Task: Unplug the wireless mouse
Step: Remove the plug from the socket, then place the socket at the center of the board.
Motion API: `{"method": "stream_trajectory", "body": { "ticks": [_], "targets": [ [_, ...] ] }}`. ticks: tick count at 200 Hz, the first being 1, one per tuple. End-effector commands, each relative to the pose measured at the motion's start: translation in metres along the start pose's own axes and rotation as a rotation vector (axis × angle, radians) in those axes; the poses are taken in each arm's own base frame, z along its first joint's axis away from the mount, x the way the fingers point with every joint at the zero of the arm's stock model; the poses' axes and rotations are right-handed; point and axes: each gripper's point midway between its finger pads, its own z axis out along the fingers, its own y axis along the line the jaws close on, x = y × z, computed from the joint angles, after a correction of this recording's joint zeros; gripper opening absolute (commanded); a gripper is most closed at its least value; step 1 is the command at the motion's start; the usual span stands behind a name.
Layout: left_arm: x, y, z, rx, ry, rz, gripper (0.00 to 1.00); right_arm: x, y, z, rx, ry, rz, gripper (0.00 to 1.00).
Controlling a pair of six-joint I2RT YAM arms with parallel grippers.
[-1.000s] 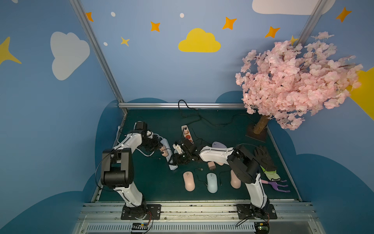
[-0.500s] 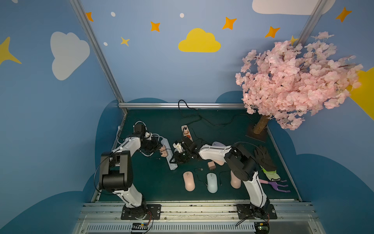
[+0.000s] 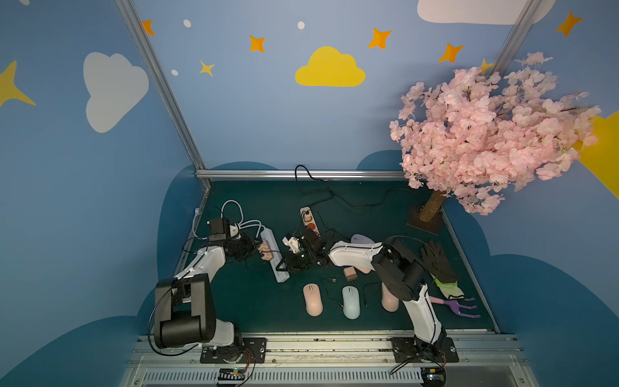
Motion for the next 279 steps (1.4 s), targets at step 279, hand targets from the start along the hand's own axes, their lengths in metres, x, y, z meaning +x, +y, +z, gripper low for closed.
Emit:
{"method": "stream_trajectory", "body": {
  "ticks": [279],
  "targets": [
    [0.012,-0.066,-0.162,-0.121,-0.360,0.245,0.04,-0.028,-0.007,0.035,0.038,0.017,0.093,0.13]
  ]
}}
